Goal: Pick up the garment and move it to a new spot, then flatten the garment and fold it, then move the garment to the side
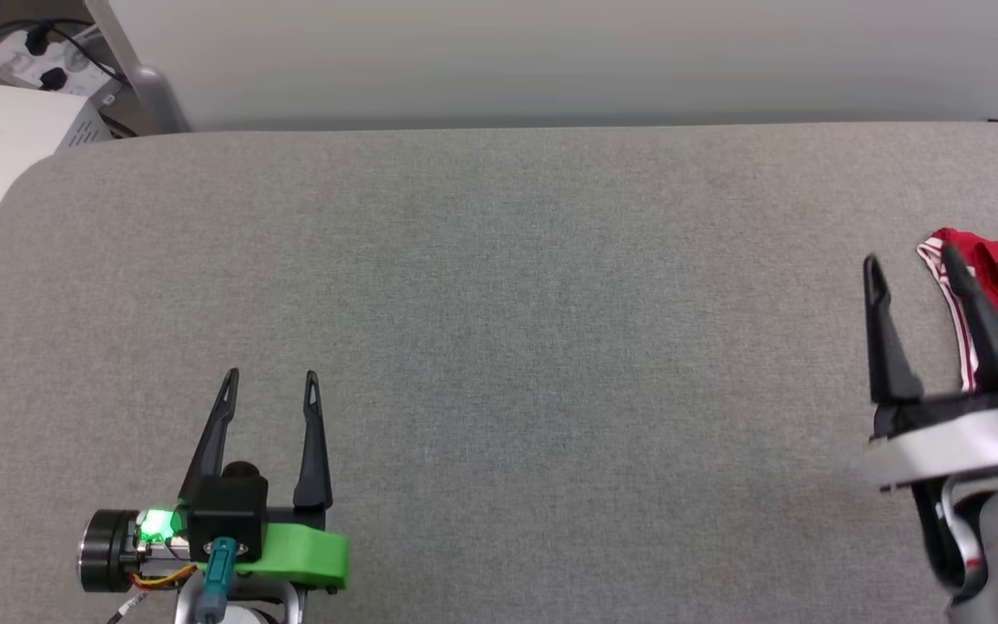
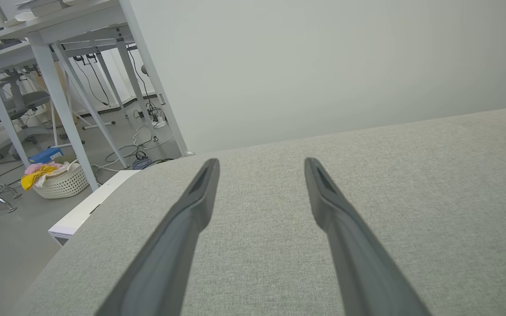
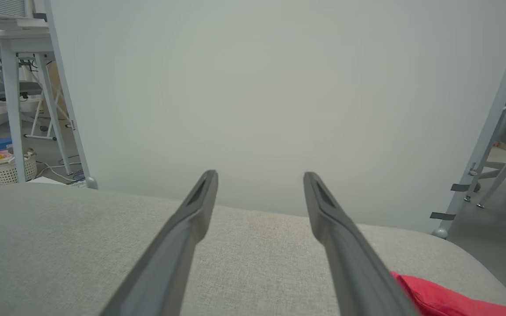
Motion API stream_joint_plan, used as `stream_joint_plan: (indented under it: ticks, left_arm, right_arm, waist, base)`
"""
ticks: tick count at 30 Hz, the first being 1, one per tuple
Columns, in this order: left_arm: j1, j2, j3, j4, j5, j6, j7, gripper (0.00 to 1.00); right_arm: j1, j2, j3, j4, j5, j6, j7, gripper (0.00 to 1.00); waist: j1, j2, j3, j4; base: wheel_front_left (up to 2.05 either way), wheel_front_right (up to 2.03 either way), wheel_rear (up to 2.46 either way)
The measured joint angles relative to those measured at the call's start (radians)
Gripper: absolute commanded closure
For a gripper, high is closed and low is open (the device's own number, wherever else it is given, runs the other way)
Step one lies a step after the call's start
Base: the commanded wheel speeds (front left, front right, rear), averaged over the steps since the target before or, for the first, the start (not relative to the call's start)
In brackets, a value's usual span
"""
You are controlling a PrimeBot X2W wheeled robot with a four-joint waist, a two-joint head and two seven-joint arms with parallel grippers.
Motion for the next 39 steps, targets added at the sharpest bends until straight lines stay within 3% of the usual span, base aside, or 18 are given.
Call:
stream_joint_plan:
  ticks: [15,28,29,39]
  left_arm:
    - [0.057,-0.028,0.009,0.012,-0.003,-0.057,0.0,0.0]
    - [0.081,-0.044,0.023,-0.004,-0.002,-0.091,0.0,0.0]
    - [0.082,-0.044,0.025,-0.004,-0.002,-0.091,0.0,1.0]
    - [0.081,-0.044,0.027,-0.003,-0.002,-0.091,0.011,1.0]
  right_arm:
    - [0.247,0.085,-0.042,-0.067,-0.016,0.0,0.0,0.0]
    - [0.314,0.112,-0.039,-0.092,-0.018,0.0,0.0,0.0]
    - [0.315,0.112,-0.039,-0.092,-0.018,0.0,0.0,1.0]
    - [0.314,0.112,-0.037,-0.091,-0.018,0.0,0.009,1.0]
  waist:
    - [0.0,0.0,-0.069,0.019]
    - [0.0,0.0,-0.089,0.018]
    - [0.0,0.0,-0.09,0.018]
    - [0.0001,0.0,-0.092,0.017]
  base:
    - [0.0,0.0,0.0]
    - [0.0,0.0,0.0]
    - [0.0,0.0,0.0]
    - [0.0,0.0,0.0]
